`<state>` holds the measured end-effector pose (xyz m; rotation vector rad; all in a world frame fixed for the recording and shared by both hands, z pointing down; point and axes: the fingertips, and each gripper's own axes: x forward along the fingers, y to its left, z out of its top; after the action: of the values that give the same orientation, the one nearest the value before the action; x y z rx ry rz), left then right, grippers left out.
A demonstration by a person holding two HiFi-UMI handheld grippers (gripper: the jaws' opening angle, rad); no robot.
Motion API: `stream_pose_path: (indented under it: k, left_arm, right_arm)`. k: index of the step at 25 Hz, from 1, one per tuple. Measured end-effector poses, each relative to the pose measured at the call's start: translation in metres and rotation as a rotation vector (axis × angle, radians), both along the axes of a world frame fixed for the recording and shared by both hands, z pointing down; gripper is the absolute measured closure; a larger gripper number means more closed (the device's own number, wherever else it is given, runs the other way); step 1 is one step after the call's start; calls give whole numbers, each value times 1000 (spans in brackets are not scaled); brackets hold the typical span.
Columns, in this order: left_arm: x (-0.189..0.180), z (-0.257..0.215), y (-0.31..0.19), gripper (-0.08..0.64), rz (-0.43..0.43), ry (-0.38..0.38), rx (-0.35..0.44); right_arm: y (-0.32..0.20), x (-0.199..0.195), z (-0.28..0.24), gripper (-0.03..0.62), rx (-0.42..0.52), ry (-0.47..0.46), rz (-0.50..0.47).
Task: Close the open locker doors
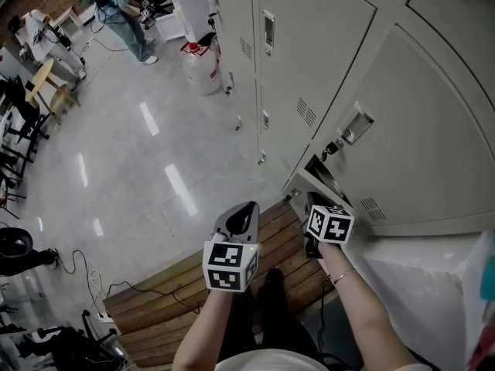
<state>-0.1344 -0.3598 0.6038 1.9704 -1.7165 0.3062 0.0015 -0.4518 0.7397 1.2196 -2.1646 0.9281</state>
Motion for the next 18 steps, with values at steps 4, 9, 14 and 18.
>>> stream_pose_path:
  k: [4, 9, 14, 18]
  left_arm:
    - [2, 4, -6, 538, 13, -9, -3]
    - [11, 6, -10, 538, 27, 3, -10]
    - [18, 10, -12, 538, 29, 12, -18]
    - [18, 8, -10, 538, 22, 14, -18]
  right_arm:
    - [-15, 7, -1, 565, 10, 9, 13]
    - [-31, 19, -3, 565, 26, 21, 40]
    - [-38, 27, -2, 567, 33, 46, 45]
    - [-38, 29, -2, 563, 29, 57, 45]
